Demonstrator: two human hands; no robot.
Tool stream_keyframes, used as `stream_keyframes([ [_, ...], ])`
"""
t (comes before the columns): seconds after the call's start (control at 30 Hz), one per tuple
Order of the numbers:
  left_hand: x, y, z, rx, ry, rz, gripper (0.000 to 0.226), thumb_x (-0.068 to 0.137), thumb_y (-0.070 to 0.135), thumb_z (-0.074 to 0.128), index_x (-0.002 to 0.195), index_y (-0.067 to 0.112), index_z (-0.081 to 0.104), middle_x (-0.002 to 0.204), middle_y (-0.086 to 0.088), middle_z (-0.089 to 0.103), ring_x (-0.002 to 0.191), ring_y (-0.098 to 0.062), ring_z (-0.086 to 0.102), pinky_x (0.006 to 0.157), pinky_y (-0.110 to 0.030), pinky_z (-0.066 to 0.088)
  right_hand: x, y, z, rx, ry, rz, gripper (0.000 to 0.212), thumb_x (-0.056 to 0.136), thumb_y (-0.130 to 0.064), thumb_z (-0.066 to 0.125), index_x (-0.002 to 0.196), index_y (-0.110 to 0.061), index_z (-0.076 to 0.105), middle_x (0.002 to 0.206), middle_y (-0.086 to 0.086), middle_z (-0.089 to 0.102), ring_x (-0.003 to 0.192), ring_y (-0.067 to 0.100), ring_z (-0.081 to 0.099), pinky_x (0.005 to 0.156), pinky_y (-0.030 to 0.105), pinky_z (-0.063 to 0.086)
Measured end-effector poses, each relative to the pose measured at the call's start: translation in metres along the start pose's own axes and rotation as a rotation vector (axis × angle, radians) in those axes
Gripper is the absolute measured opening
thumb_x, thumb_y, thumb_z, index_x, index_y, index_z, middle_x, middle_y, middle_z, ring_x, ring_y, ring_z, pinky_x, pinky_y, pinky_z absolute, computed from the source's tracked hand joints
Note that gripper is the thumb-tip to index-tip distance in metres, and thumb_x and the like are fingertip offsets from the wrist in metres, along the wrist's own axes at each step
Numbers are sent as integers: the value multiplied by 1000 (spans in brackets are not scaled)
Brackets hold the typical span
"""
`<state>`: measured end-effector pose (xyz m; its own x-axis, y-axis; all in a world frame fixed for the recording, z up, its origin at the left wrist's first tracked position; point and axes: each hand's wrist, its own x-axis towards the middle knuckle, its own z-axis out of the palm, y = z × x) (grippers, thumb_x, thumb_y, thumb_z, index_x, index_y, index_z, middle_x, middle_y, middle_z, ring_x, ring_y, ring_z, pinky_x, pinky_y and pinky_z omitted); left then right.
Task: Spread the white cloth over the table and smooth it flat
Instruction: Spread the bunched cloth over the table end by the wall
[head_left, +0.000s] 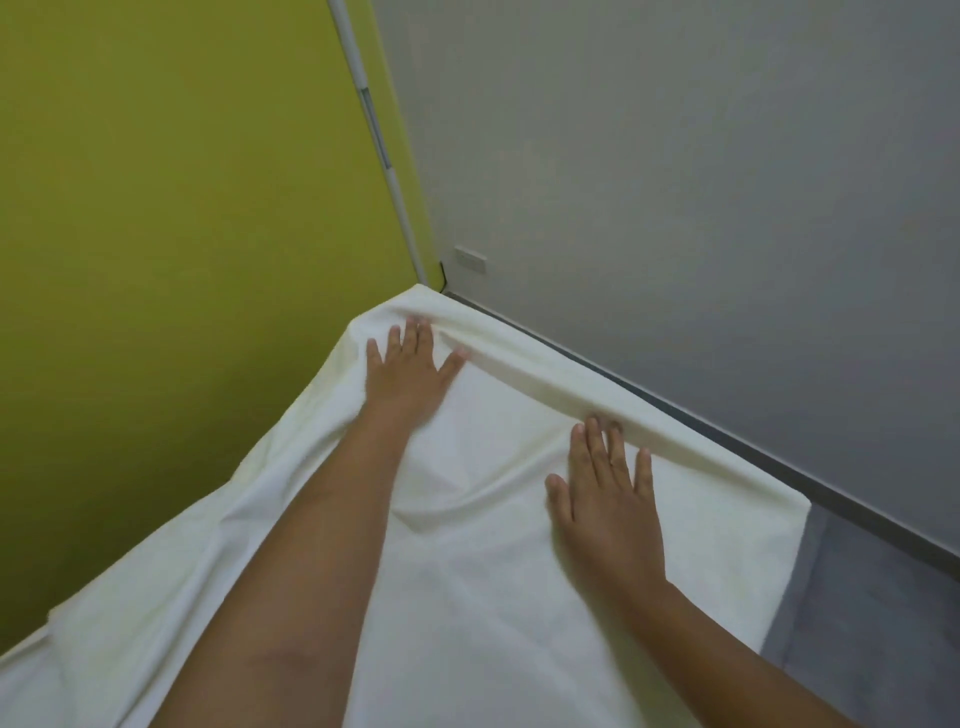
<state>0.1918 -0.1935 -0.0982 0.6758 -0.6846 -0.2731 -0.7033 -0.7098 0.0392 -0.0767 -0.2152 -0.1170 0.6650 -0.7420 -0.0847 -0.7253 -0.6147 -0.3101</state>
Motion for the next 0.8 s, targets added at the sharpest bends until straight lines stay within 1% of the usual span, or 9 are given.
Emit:
stream_keyframes([
  [0.13, 33, 7, -10, 8, -99, 43, 90, 89, 70, 6, 149, 6, -13, 159, -7, -17, 146, -20, -15, 119, -46, -8, 0, -1, 2, -24, -15, 10, 63, 96, -46, 5, 152, -18, -3, 160, -3, -9, 143, 10, -25, 116, 40, -16],
  [0.2, 32, 7, -3, -49, -52, 70, 91, 89, 70, 9, 148, 7, -17, 157, -8, -22, 146, -19, -19, 119, -44, -8, 0, -1, 2, -35, -25, 10, 64, 95, -46, 3, 152, -19, -4, 160, -4, -11, 143, 10, -26, 116, 40, -18],
  [0.3, 25, 2, 10, -124, 94, 147, 85, 90, 69, 12, 148, 15, -19, 158, -2, -22, 145, -14, -19, 118, -42, -11, 0, -1, 2, -35, -26, 15, 64, 95, -47, 2, 152, -20, -6, 159, -5, -13, 142, 9, -28, 115, 39, -19],
  [0.4, 38, 2, 4, -158, 105, 158, 80, 90, 68, 10, 151, 21, -9, 159, -1, -16, 146, -13, -17, 118, -42, -11, -1, -2, 1, -22, -29, 9, 64, 95, -47, 3, 152, -21, -5, 159, -6, -13, 141, 8, -28, 115, 39, -19],
  [0.53, 66, 10, -17, -248, 65, 122, 67, 95, 61, 18, 149, 23, 25, 161, -4, 1, 148, -18, -8, 118, -47, -3, -3, -1, 3, -11, -25, -6, 63, 95, -49, 3, 153, -23, -1, 159, -9, -11, 142, 7, -27, 115, 40, -18],
  [0.57, 70, 13, -22, -270, 51, 120, 64, 96, 59, 18, 147, 22, 29, 161, -5, 4, 148, -20, -6, 118, -48, -2, -2, -2, 2, -5, -20, -8, 63, 95, -49, 4, 153, -23, 0, 159, -9, -10, 142, 7, -27, 116, 40, -18],
  [0.63, 65, 17, -26, -322, 35, 136, 62, 98, 54, 16, 149, 20, 24, 161, -6, 5, 148, -19, -4, 118, -48, -2, -1, -1, 1, 0, -24, -16, 63, 96, -49, 5, 153, -23, 2, 159, -8, -8, 142, 8, -26, 116, 39, -17],
  [0.7, 45, 12, -22, -342, 113, 122, 61, 100, 50, 15, 152, 17, 13, 161, -5, 3, 148, -16, -3, 119, -45, -5, -1, 0, 1, -1, -24, -19, 63, 96, -49, 5, 153, -22, 2, 160, -7, -7, 142, 8, -25, 116, 39, -17],
  [0.8, 4, -15, -16, -298, 408, -44, 62, 101, 46, 18, 152, 11, 9, 161, -9, 5, 148, -20, 0, 117, -46, -5, -1, 0, 0, 13, -22, -17, 64, 96, -48, 6, 153, -21, 4, 160, -7, -4, 143, 8, -23, 117, 40, -15],
])
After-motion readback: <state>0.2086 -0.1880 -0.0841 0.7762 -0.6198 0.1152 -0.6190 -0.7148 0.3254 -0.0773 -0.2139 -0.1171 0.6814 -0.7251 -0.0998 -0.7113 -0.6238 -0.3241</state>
